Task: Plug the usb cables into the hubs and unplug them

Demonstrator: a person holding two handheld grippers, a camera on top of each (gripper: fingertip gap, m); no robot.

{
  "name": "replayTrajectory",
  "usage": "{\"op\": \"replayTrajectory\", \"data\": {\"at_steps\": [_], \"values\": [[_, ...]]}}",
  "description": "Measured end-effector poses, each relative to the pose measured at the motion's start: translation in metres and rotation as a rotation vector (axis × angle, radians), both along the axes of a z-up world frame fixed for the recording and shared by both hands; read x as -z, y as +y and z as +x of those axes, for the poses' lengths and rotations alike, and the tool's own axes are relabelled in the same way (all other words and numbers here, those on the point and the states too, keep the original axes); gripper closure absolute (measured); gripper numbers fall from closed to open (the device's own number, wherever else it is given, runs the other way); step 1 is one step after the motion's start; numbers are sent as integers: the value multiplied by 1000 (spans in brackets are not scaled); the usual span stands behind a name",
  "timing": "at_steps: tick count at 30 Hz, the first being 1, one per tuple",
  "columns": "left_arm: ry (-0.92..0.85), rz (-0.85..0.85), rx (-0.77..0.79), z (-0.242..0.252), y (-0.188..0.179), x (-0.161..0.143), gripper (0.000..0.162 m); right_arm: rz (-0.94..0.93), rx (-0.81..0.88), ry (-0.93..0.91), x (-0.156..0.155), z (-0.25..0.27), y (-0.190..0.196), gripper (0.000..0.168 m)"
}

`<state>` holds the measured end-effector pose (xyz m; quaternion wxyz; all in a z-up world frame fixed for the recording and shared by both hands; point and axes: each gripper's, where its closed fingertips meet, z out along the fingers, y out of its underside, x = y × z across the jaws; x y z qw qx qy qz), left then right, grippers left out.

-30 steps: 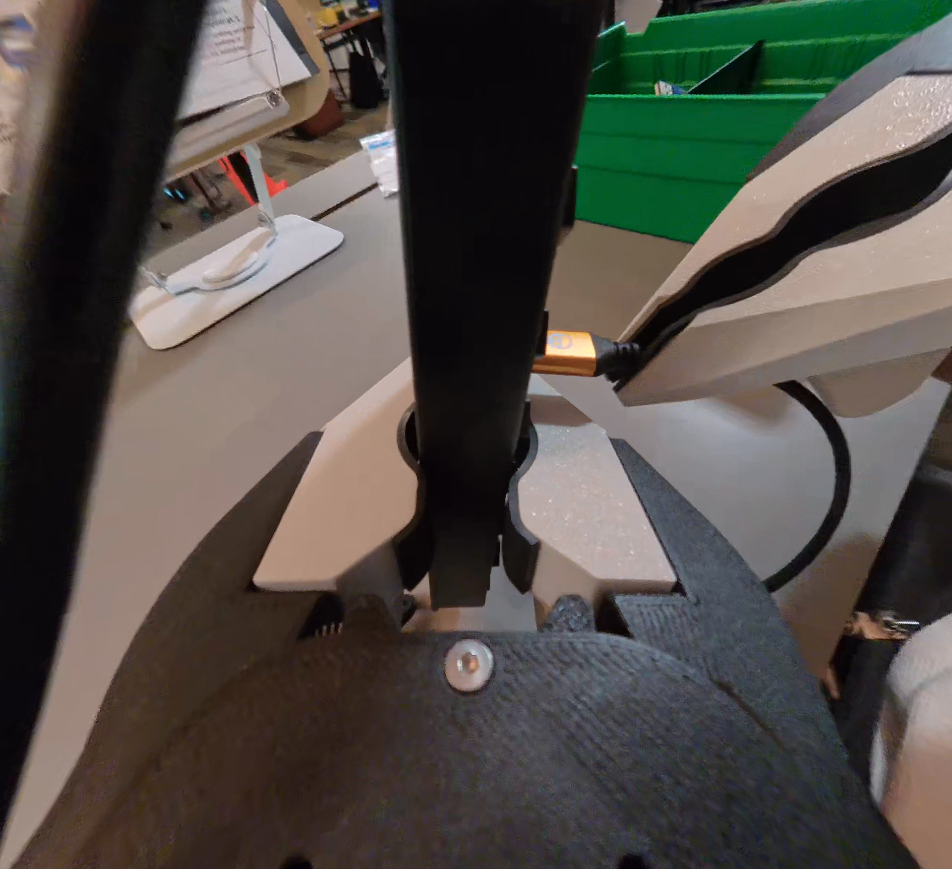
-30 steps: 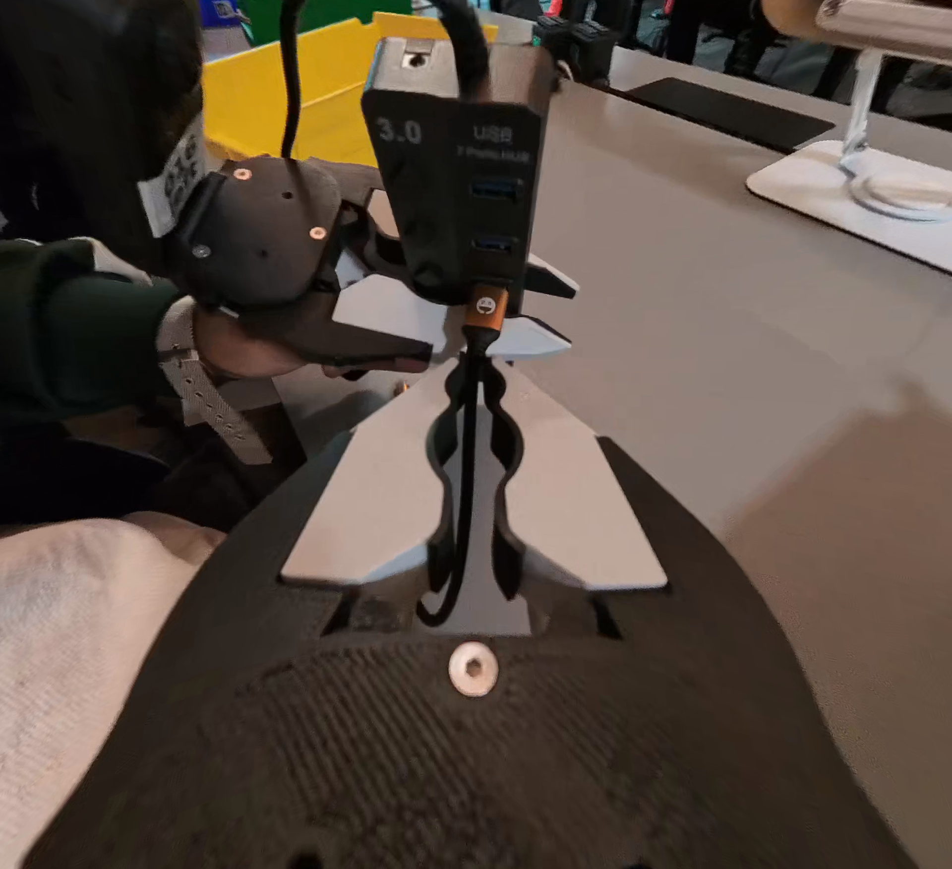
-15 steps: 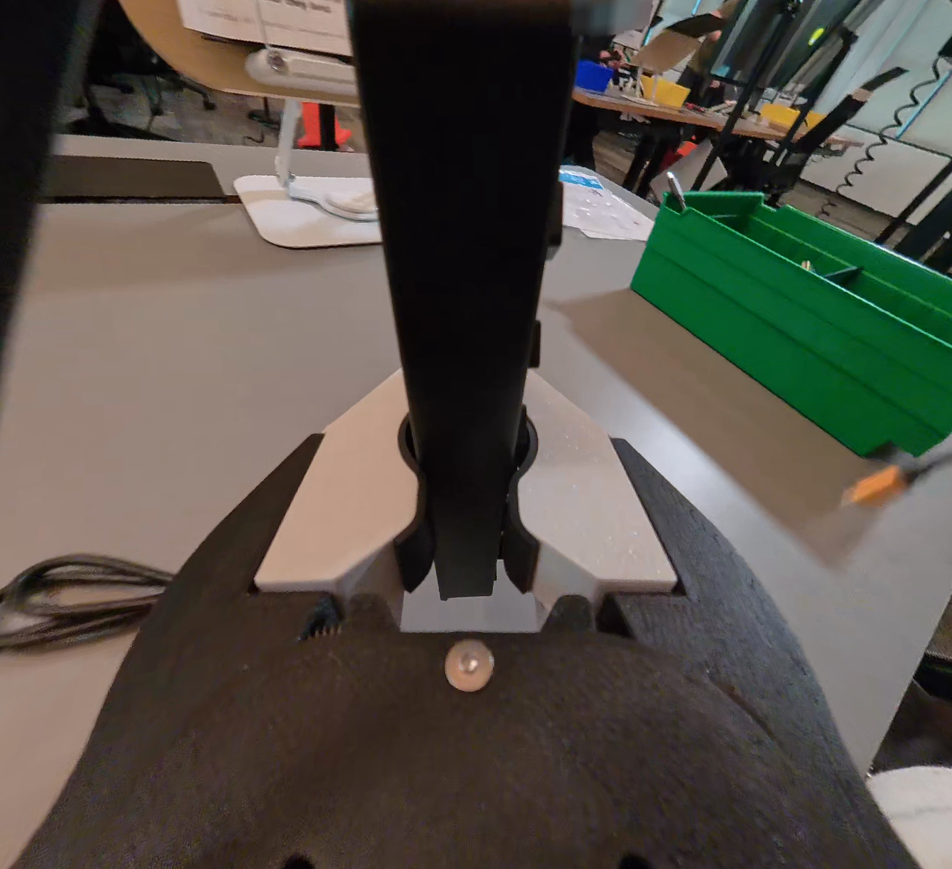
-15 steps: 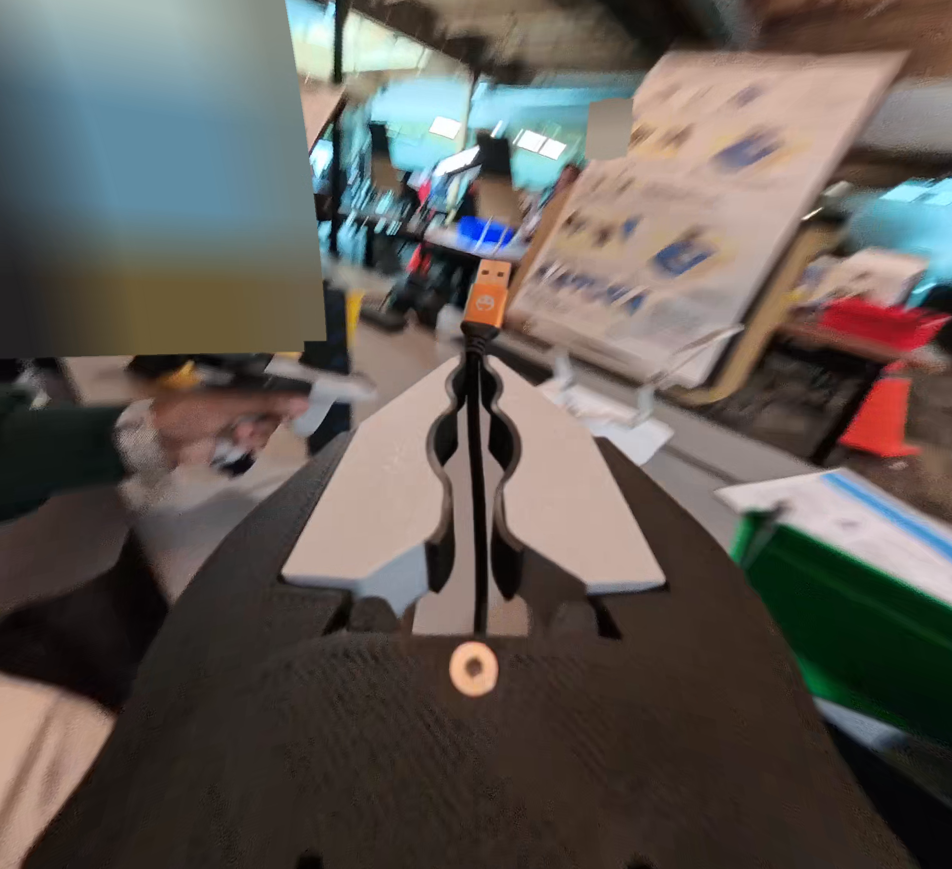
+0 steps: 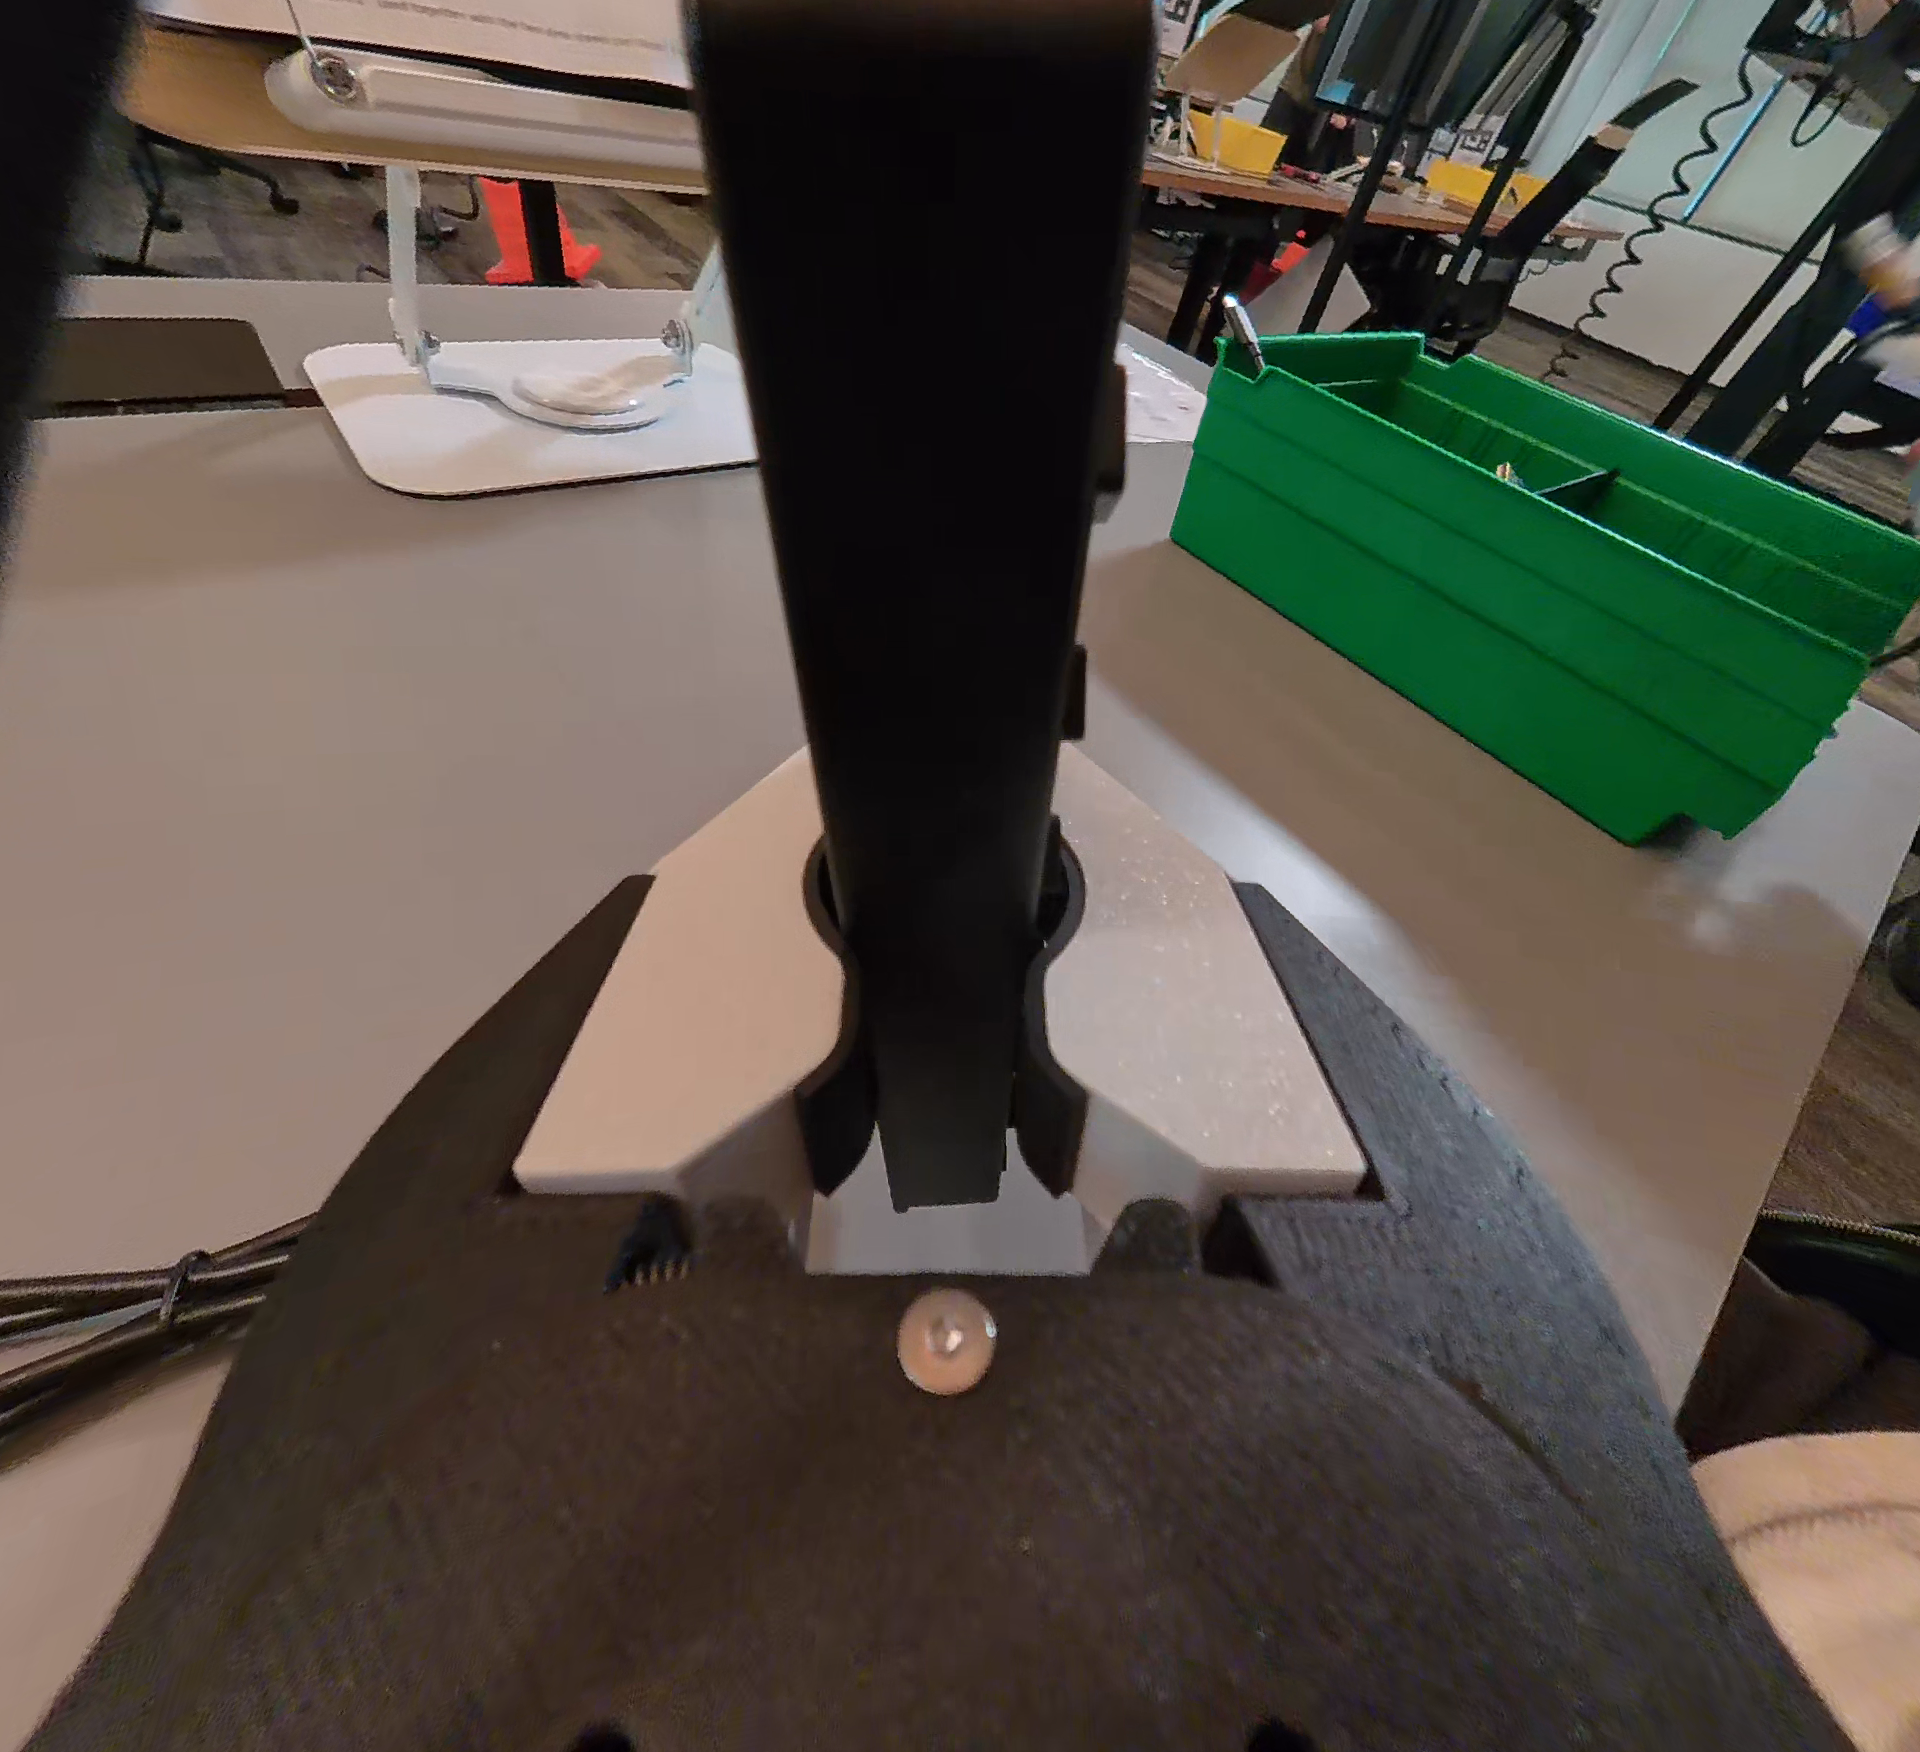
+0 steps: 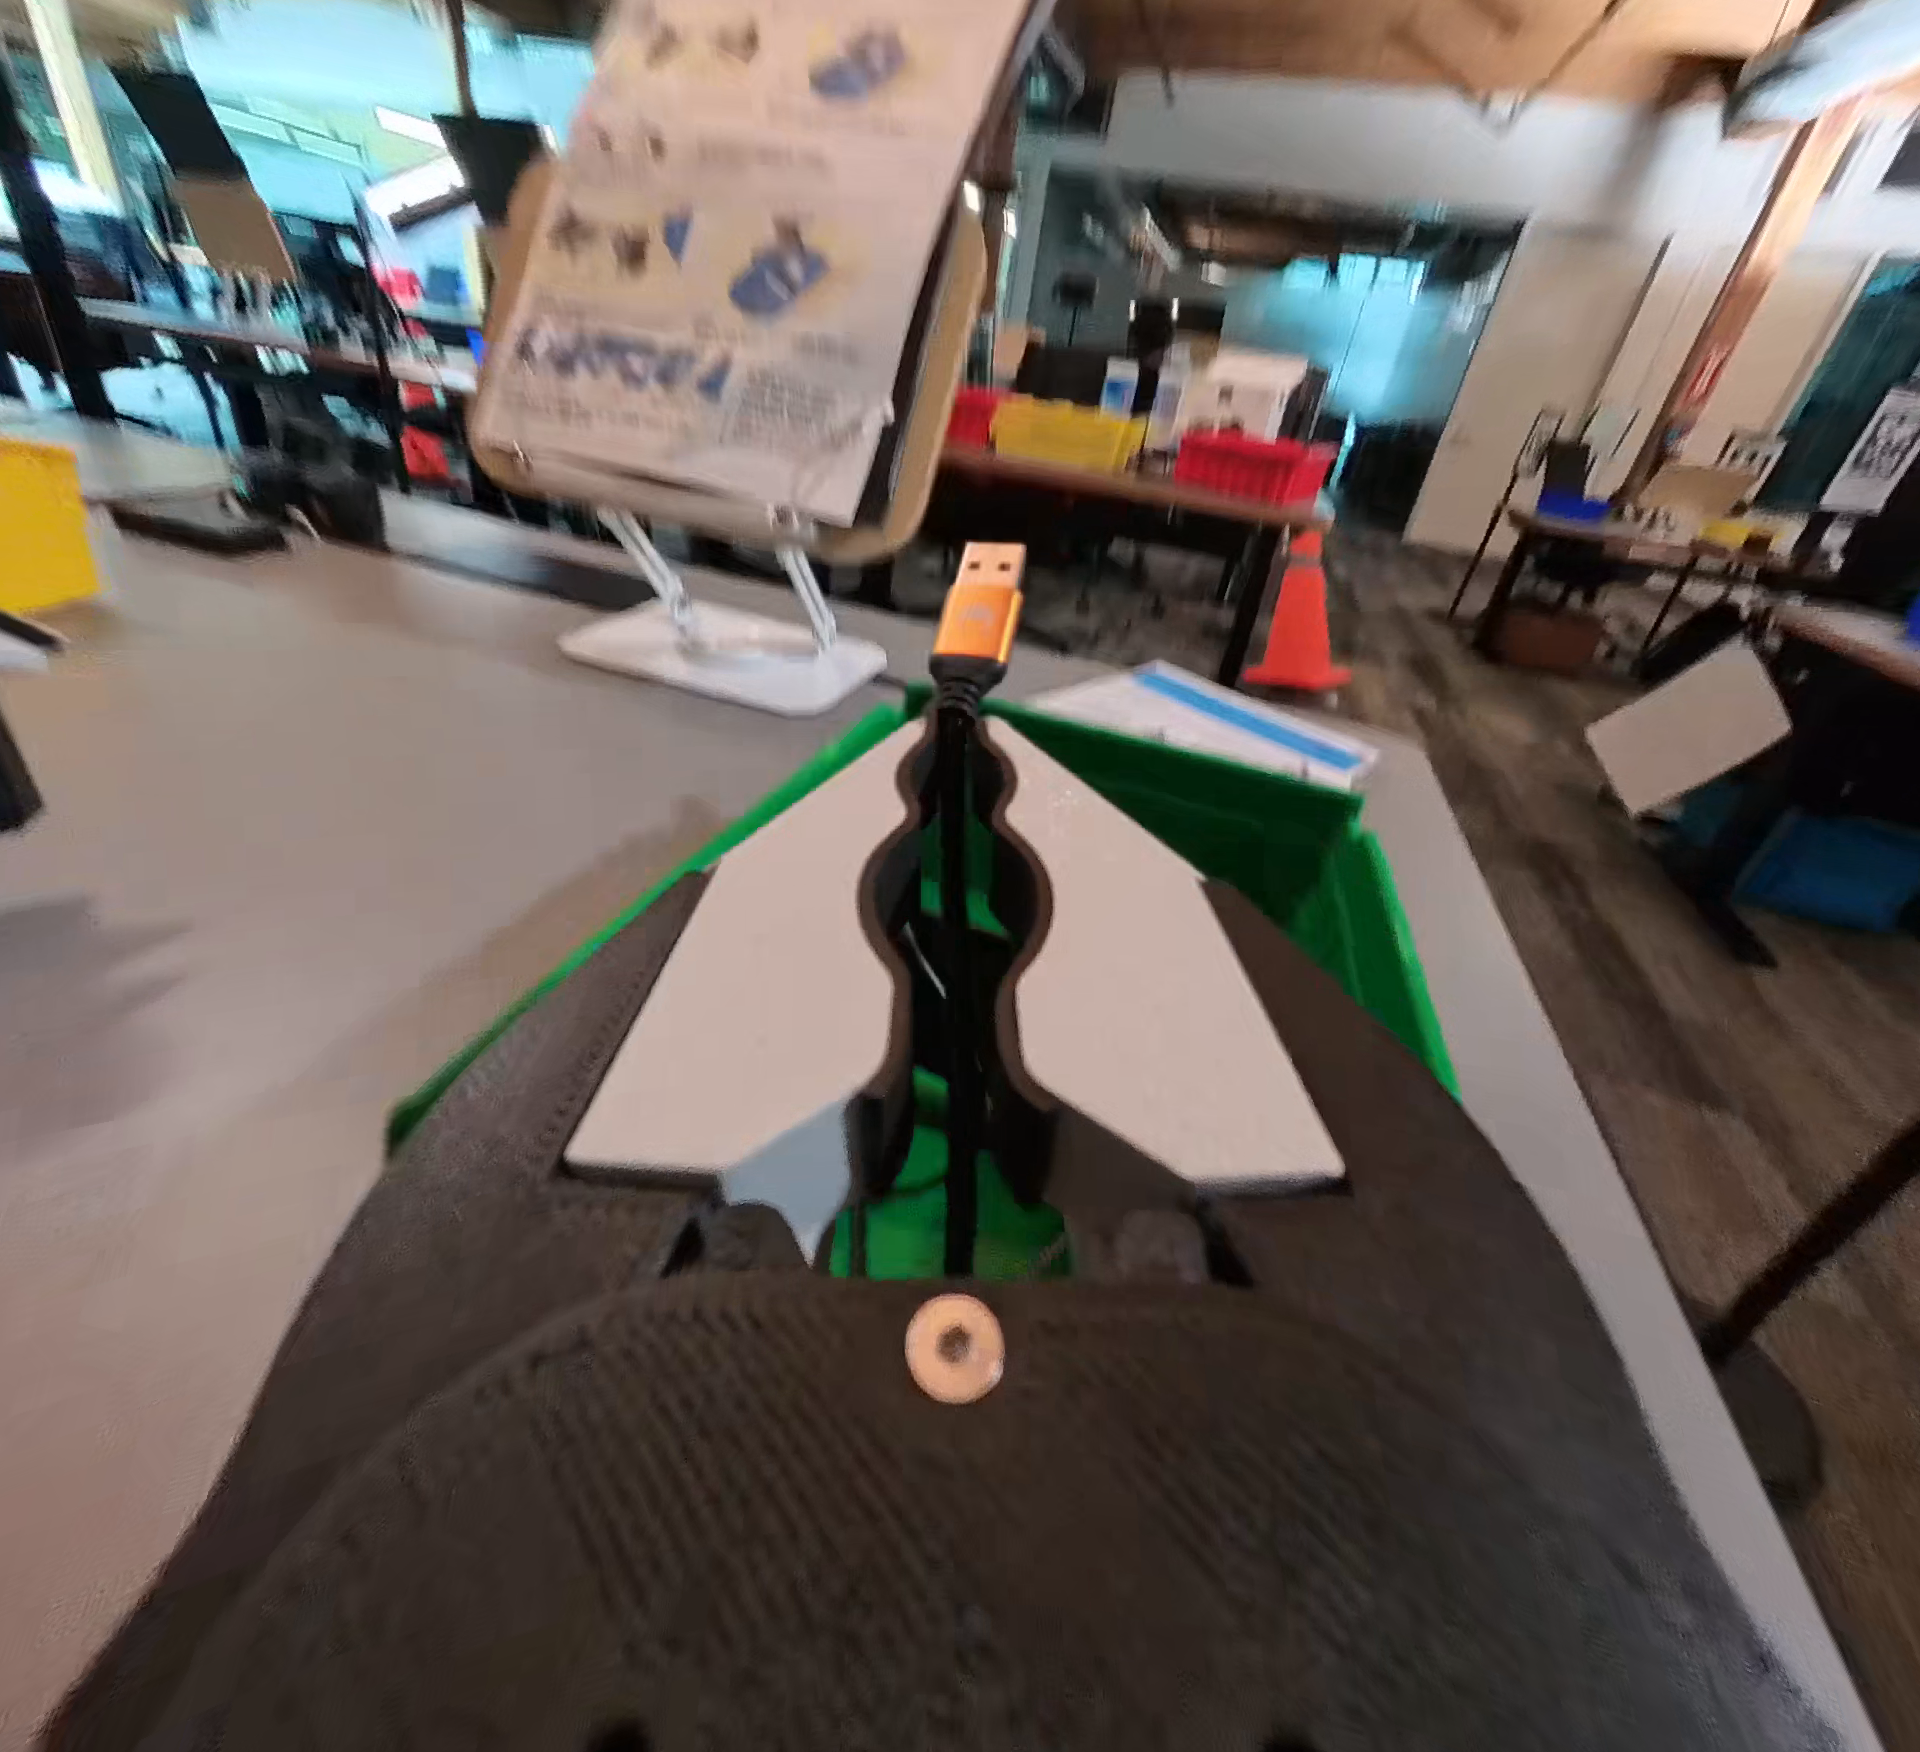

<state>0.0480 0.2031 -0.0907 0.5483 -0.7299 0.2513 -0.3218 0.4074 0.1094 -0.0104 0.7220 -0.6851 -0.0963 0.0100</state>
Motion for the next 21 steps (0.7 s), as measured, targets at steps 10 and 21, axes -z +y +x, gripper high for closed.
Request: {"op": "replayTrajectory", "data": {"at_steps": [10,21], "values": [[-35,-19,61,7,-9,-3,138,-242,341,-181,28,34,11,66],[-529,-76,981,47,-162,-116,141,77,-570,-145,-6,-246,-36,122]]}}
